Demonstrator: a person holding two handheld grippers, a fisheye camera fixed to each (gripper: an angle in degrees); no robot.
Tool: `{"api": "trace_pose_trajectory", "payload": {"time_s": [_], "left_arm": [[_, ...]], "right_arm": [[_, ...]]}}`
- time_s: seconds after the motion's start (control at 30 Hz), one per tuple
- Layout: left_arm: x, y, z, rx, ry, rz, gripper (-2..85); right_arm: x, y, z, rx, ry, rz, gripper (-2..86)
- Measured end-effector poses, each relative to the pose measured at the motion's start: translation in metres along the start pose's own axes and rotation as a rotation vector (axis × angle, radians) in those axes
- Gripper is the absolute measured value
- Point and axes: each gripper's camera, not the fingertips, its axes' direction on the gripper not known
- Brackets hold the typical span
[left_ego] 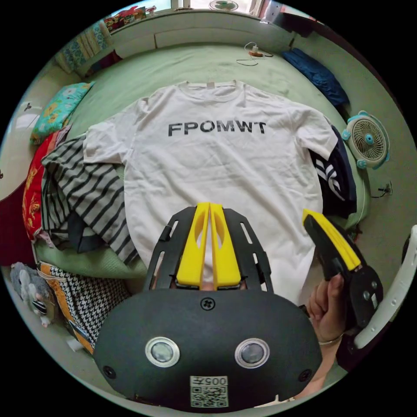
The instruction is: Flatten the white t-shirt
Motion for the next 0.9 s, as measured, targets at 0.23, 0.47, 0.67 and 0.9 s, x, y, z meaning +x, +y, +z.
{"api": "trace_pose_trajectory", "payload": {"time_s": [0.23, 0.47, 0.67, 0.9], "left_arm": [[0.008, 0.039, -0.014, 0.007, -0.023, 0.027, -0.2], [0.004, 0.065, -0.036, 0.034, -0.019, 0.018, -0.2], [-0.007, 0.076, -0.039, 0.045, 0.010, 0.001, -0.3], [-0.026, 0.075, -0.027, 0.070, 0.088, 0.010, -0.2]], "right_arm": [[0.003, 0.044, -0.028, 0.020, -0.003, -0.022, -1.4], [0.000, 0.065, -0.063, 0.070, 0.025, -0.043, -1.4], [0.009, 0.072, -0.071, 0.118, 0.018, -0.011, -1.4], [0.016, 0.074, -0.040, 0.138, -0.014, -0.083, -1.3]]}}
